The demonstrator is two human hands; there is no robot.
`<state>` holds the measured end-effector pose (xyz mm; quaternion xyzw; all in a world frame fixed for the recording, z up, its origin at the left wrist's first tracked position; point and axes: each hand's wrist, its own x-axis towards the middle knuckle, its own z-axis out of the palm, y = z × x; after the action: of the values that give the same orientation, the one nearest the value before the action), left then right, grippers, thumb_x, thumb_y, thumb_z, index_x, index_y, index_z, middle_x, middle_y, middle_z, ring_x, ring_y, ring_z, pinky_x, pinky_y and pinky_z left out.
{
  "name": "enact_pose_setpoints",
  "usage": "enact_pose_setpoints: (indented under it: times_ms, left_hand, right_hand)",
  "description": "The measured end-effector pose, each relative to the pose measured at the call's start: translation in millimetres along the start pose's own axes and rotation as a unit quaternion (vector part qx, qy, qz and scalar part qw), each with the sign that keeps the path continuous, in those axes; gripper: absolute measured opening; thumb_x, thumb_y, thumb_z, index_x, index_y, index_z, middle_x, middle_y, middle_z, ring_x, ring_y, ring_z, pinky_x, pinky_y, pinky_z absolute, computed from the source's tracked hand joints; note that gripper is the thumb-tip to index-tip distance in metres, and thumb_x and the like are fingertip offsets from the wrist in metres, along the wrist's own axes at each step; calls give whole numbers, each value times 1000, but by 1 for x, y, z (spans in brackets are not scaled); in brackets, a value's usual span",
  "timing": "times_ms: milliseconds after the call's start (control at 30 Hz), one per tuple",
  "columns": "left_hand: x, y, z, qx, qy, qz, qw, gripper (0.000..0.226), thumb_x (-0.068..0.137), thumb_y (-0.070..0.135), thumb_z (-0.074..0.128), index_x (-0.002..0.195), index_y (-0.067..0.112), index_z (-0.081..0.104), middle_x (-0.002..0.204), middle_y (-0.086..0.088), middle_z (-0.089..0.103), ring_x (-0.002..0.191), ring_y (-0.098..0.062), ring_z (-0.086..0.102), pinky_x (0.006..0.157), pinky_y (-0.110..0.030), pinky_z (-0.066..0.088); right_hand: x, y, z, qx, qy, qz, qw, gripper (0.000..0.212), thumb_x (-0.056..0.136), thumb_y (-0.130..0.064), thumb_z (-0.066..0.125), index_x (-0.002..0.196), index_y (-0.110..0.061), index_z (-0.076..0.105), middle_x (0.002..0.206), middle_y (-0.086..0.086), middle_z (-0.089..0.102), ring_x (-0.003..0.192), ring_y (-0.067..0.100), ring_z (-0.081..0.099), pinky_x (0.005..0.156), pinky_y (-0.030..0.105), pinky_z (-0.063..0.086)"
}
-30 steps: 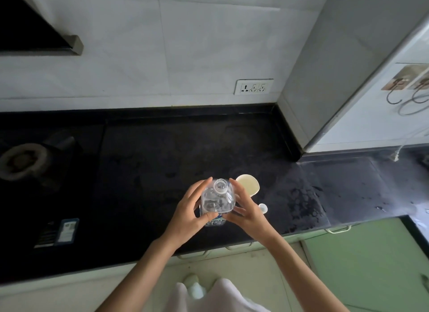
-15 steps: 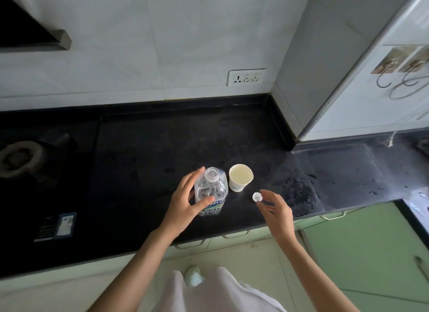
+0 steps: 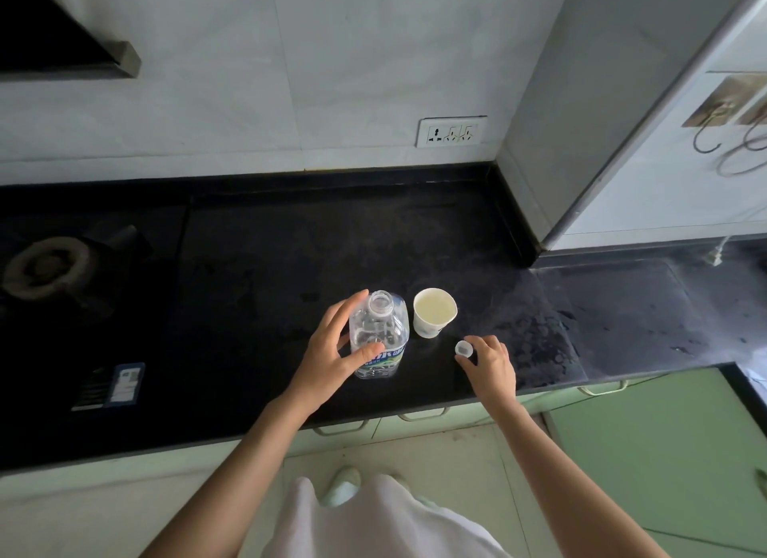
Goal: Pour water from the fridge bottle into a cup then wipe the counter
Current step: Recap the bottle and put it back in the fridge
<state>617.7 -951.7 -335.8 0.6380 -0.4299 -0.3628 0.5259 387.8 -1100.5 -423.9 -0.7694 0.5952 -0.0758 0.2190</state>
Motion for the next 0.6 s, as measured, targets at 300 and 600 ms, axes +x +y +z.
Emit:
enact_pose_setpoints:
  times_ms: [300,600]
  left_hand:
    - [0,-2,0,3,-4,2,1000,68,74,43,73,135,44,44,139,12,41,130,-7,44,101,-40,49]
    - [0,-5,2,7,-3,8,1000,68,73,48,72,134,50,42,139,12,41,130,-8,44,101,-41,49]
  right_hand:
    - [-20,-6,-25,107,47,-16,993,23,80,-22,72,102,-23,66,99,-1,62,80,19,62,65,32,49]
    - [-52,-96,-88,217,64,-186,956,29,74,-15,78,101,-15,65,93,-8,62,70,6,63,62,18,52]
